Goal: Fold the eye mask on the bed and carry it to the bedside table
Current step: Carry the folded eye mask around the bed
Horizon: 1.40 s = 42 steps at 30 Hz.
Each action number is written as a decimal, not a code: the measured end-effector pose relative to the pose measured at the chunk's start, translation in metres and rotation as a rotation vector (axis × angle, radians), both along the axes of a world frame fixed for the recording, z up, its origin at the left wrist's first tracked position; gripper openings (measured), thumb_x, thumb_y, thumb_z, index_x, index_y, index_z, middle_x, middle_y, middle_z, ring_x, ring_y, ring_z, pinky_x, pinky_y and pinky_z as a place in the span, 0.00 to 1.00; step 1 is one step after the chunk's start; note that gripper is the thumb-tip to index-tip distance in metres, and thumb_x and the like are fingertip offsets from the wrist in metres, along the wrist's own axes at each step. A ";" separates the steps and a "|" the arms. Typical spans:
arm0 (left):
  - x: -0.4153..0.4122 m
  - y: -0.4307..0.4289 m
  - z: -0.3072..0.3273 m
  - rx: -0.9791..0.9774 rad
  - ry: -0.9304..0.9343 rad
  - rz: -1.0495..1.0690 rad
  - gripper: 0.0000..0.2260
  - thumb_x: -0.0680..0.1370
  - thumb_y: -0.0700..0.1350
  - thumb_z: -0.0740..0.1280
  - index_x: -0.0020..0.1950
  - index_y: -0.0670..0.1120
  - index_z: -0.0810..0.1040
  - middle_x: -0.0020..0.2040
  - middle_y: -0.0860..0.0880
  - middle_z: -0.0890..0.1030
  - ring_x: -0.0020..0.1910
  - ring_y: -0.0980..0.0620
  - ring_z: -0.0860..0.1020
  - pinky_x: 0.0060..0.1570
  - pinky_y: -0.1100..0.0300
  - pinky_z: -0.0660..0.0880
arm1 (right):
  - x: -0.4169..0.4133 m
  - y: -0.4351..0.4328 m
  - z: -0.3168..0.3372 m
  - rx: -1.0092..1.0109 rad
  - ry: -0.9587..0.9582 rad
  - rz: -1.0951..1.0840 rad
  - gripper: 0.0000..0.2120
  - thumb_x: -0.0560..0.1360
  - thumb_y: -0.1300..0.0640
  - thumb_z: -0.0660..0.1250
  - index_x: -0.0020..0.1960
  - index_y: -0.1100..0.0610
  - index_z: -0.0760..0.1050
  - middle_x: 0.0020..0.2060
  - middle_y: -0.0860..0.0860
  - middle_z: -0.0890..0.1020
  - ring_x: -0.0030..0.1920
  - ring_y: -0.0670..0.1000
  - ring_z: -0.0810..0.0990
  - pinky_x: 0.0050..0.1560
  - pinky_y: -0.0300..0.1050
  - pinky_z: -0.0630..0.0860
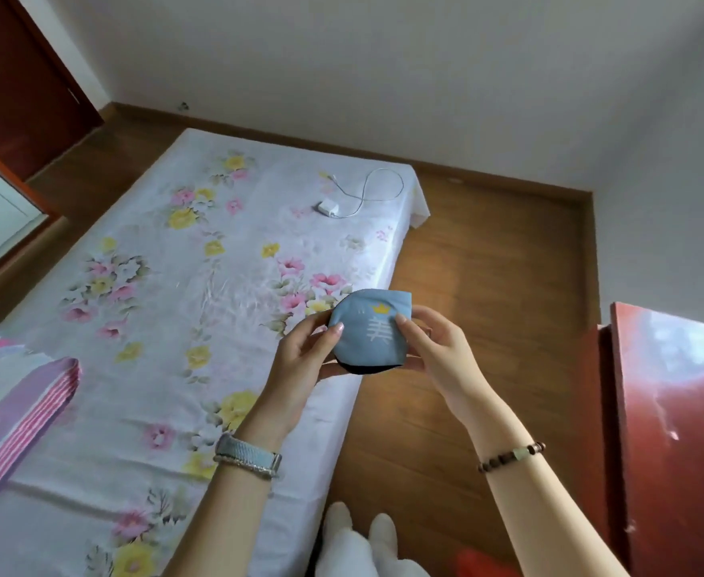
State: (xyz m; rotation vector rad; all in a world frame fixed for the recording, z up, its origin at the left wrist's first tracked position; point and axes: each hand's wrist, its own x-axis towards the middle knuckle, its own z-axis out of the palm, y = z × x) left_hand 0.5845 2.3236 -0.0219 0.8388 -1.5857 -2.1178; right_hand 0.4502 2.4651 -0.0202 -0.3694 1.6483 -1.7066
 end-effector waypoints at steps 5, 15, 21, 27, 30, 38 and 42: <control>-0.058 0.003 0.001 -0.005 0.002 -0.132 0.10 0.78 0.48 0.68 0.59 0.50 0.82 0.51 0.52 0.86 0.53 0.48 0.84 0.44 0.54 0.81 | -0.041 0.018 0.002 -0.001 -0.003 -0.104 0.10 0.78 0.53 0.68 0.57 0.55 0.81 0.47 0.56 0.87 0.46 0.53 0.86 0.44 0.51 0.85; -0.190 -0.023 0.003 -0.074 0.000 -0.294 0.11 0.80 0.46 0.66 0.61 0.47 0.79 0.52 0.45 0.86 0.53 0.48 0.84 0.45 0.53 0.82 | -0.147 0.008 0.005 0.017 0.016 -0.253 0.10 0.79 0.54 0.67 0.58 0.56 0.81 0.53 0.61 0.85 0.53 0.61 0.84 0.53 0.60 0.82; -0.271 -0.058 0.012 -0.079 -0.008 -0.331 0.11 0.80 0.44 0.66 0.62 0.44 0.79 0.55 0.42 0.83 0.53 0.49 0.84 0.47 0.51 0.83 | -0.217 -0.021 0.016 0.016 0.030 -0.308 0.10 0.79 0.54 0.67 0.57 0.56 0.81 0.54 0.62 0.84 0.57 0.67 0.81 0.54 0.65 0.81; -0.342 -0.076 0.016 -0.112 -0.016 -0.369 0.11 0.79 0.44 0.67 0.61 0.45 0.79 0.56 0.42 0.83 0.55 0.46 0.82 0.50 0.49 0.82 | -0.274 -0.034 0.019 0.025 0.031 -0.372 0.09 0.79 0.53 0.67 0.56 0.55 0.81 0.53 0.60 0.85 0.56 0.64 0.83 0.55 0.66 0.80; -0.375 -0.077 0.014 -0.107 -0.027 -0.387 0.09 0.80 0.44 0.66 0.60 0.46 0.80 0.55 0.44 0.84 0.57 0.44 0.82 0.55 0.43 0.80 | -0.302 -0.034 0.018 0.038 0.028 -0.401 0.08 0.79 0.52 0.67 0.55 0.53 0.81 0.52 0.59 0.85 0.55 0.62 0.84 0.55 0.65 0.81; -0.479 -0.070 0.009 -0.145 -0.059 -0.453 0.12 0.80 0.45 0.65 0.62 0.46 0.80 0.59 0.47 0.84 0.60 0.46 0.81 0.61 0.42 0.76 | -0.399 -0.023 0.008 0.034 0.016 -0.445 0.09 0.79 0.53 0.67 0.57 0.55 0.80 0.51 0.55 0.87 0.53 0.55 0.86 0.49 0.53 0.84; -0.543 -0.061 0.006 -0.146 -0.073 -0.451 0.11 0.80 0.45 0.66 0.61 0.47 0.80 0.58 0.48 0.84 0.59 0.47 0.81 0.62 0.43 0.76 | -0.463 -0.014 0.002 0.022 0.015 -0.449 0.10 0.79 0.52 0.67 0.58 0.54 0.80 0.51 0.52 0.87 0.52 0.53 0.86 0.48 0.53 0.84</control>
